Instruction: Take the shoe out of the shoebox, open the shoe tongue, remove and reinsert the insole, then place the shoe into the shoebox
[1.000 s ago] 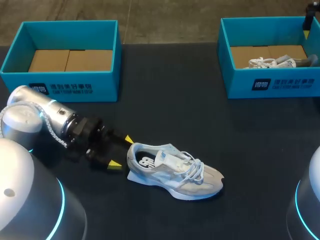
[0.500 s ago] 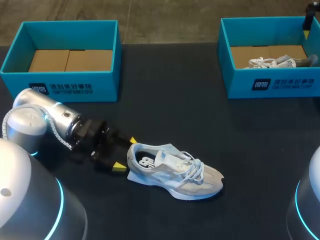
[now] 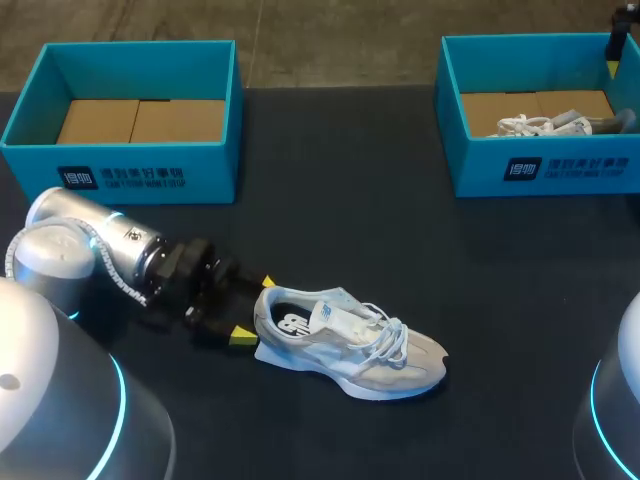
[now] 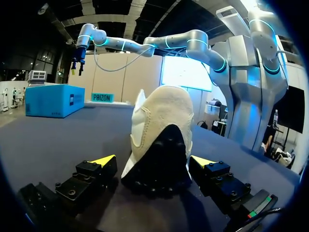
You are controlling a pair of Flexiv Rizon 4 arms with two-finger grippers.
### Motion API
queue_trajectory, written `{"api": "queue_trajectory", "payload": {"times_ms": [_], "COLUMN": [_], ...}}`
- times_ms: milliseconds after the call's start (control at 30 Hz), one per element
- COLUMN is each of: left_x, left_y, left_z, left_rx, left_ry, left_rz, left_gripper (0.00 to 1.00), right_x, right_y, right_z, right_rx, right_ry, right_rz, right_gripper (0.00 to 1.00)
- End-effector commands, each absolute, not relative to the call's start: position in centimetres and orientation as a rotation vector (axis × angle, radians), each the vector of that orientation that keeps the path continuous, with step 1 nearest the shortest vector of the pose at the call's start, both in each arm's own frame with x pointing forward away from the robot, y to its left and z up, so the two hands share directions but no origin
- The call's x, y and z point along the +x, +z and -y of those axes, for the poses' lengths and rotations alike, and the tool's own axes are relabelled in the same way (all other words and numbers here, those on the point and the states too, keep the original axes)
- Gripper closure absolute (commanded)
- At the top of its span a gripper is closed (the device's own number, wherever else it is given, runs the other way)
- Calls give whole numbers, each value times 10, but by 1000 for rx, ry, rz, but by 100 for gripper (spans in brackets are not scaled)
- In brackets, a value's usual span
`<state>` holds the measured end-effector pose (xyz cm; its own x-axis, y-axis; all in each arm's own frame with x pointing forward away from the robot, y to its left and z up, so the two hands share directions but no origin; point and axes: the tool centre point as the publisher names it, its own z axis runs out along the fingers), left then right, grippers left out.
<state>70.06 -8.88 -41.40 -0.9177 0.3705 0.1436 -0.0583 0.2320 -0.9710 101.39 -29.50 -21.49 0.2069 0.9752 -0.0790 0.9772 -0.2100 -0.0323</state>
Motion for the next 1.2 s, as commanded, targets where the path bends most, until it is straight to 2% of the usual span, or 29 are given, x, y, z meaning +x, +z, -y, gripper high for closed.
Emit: {"api": "queue_trajectory", "payload": {"times_ms": [33,1200], "left_x": [694,679], "left_y": [-413,-421], "left_z": [86,120], "left_rx": [-283,-257], "left_ry": [1740,1814], "left_rz": [2174,2180], "left_gripper": [0,0], "right_x": [1013,1013], "right_y": [-214,-214], "right_z": [295,295], "right_rx": [2420,2420], "right_ry": [-128,-128], "right_rz": [-1957,-1957], "right_gripper": [0,0]}}
